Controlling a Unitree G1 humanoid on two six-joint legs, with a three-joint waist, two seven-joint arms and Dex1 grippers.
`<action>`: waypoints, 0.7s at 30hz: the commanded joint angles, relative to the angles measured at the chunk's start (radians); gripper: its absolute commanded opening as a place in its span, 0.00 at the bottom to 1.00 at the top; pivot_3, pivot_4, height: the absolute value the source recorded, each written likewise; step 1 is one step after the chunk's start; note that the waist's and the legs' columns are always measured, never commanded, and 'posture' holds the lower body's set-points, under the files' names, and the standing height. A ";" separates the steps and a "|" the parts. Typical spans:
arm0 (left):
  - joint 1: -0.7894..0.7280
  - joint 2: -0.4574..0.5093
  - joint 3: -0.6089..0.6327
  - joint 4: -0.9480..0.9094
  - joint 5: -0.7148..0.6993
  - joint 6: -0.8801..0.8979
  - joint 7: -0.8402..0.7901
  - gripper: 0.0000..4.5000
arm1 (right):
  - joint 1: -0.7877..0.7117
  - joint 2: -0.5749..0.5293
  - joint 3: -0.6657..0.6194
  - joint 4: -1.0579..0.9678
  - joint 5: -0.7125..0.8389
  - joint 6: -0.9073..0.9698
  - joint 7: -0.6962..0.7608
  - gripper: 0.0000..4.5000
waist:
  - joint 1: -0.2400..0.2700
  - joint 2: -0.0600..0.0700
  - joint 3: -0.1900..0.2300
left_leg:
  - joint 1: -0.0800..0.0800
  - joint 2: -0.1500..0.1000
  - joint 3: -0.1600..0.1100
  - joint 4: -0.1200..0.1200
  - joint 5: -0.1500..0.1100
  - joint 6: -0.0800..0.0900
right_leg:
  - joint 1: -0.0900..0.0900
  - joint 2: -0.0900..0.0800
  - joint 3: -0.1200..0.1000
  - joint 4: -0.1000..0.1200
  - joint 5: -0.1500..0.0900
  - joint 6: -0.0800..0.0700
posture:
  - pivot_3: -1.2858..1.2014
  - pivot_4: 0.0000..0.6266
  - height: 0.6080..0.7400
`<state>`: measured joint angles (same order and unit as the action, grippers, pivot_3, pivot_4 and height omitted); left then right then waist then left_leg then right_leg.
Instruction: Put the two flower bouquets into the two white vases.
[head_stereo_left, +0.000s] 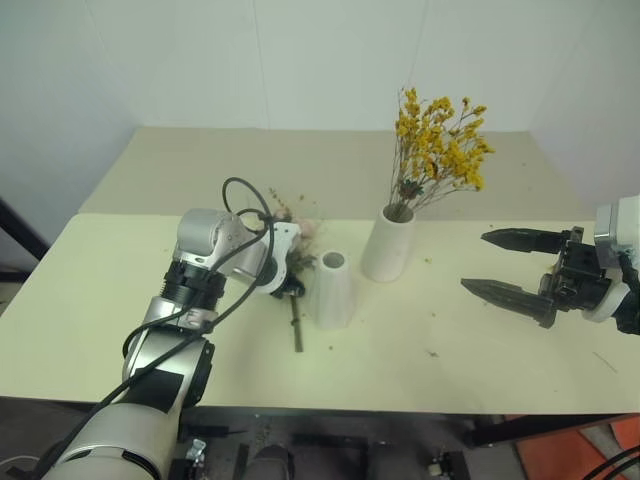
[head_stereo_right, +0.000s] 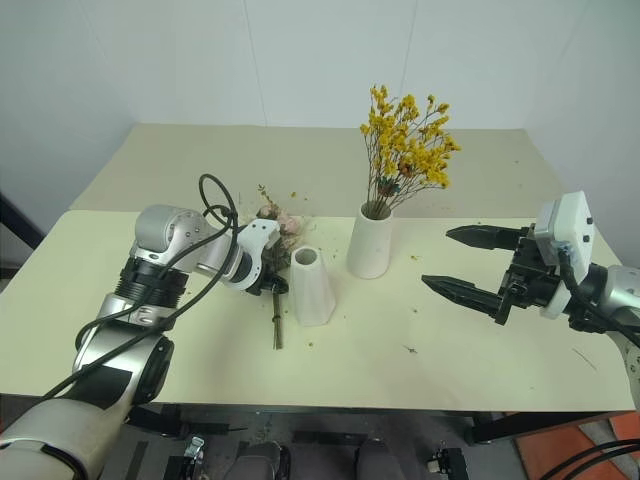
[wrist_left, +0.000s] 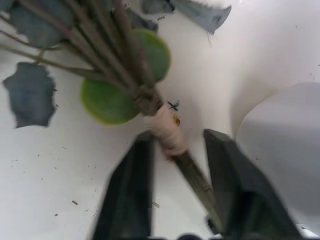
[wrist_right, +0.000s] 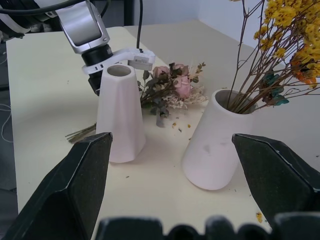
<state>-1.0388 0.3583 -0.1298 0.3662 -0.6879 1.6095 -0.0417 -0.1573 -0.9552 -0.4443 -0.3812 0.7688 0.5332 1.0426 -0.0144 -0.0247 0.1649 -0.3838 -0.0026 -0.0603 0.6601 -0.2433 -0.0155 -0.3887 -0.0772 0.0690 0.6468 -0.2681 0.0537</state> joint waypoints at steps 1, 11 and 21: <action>0.004 0.006 0.037 0.002 -0.030 0.005 0.062 0.08 | -0.007 0.001 -0.035 -0.017 0.015 -0.015 -0.002 1.00 | 0.000 0.000 0.000 | 0.000 0.000 0.000 0.000 0.000 0.000 | 0.000 0.000 0.000 0.000 0.000 0.000 | 0.52 0.24 1.00; -0.001 -0.018 0.154 0.007 0.042 0.005 0.201 0.01 | -0.005 0.001 -0.033 -0.020 0.018 -0.012 -0.001 1.00 | 0.001 0.000 0.000 | 0.000 0.000 0.000 0.000 0.000 0.000 | 0.000 0.000 0.000 0.000 0.000 0.000 | 0.52 0.24 1.00; -0.039 -0.064 0.283 -0.048 0.237 -0.104 0.226 0.01 | -0.008 0.003 -0.023 -0.025 0.028 -0.001 -0.005 1.00 | 0.001 0.000 0.000 | 0.000 0.000 0.000 0.000 0.000 0.000 | 0.000 0.000 0.000 0.000 0.000 0.000 | 0.52 0.24 1.00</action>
<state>-1.0400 0.2891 0.1320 0.3625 -0.4709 1.5427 0.2002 -0.1554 -0.9540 -0.4442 -0.3826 0.7713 0.5334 1.0408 -0.0139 -0.0249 0.1649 -0.3840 -0.0027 -0.0601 0.6601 -0.2432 -0.0156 -0.3888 -0.0772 0.0690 0.6466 -0.2680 0.0536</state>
